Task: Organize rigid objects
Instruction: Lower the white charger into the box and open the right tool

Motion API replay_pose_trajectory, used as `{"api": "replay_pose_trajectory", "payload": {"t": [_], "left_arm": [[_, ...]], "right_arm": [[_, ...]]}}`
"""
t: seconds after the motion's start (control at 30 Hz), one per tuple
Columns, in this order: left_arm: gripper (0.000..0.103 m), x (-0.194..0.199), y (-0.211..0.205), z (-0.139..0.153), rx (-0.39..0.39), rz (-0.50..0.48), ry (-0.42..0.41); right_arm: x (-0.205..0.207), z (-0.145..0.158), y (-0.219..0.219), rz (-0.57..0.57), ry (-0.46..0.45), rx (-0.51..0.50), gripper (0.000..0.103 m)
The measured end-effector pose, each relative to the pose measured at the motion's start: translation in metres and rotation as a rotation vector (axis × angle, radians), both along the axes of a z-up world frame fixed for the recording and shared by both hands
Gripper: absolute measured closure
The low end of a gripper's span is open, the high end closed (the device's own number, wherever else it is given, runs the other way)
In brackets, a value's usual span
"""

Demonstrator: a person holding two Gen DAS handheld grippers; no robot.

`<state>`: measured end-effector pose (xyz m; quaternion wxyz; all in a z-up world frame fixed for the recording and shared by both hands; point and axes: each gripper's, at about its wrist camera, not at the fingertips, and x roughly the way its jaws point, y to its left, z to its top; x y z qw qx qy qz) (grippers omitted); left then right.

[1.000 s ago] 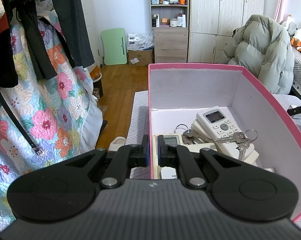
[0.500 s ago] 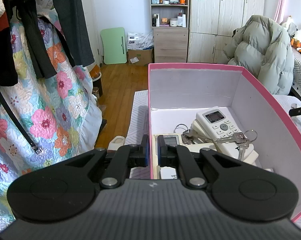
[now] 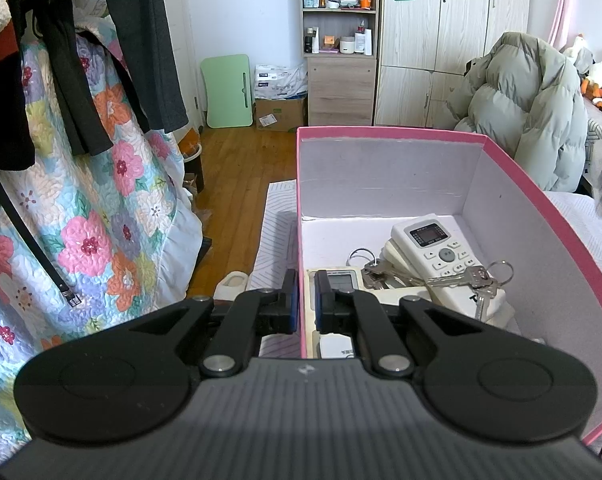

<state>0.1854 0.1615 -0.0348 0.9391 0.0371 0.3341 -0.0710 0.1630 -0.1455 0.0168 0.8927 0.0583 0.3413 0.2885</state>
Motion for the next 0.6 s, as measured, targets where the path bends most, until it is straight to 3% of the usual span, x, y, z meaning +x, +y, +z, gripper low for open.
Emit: {"api": "replay_pose_trajectory", "payload": {"t": [0.27,0.6], "left_arm": [[0.097,0.0,0.0,0.0,-0.002,0.0,0.0],[0.097,0.0,-0.002,-0.002,-0.009,-0.002,-0.001]], "right_arm": [[0.023,-0.033,0.073,0.133,0.219,-0.019,0.038],[0.065,-0.075,0.085,0.047,0.414,0.02,0.037]]}}
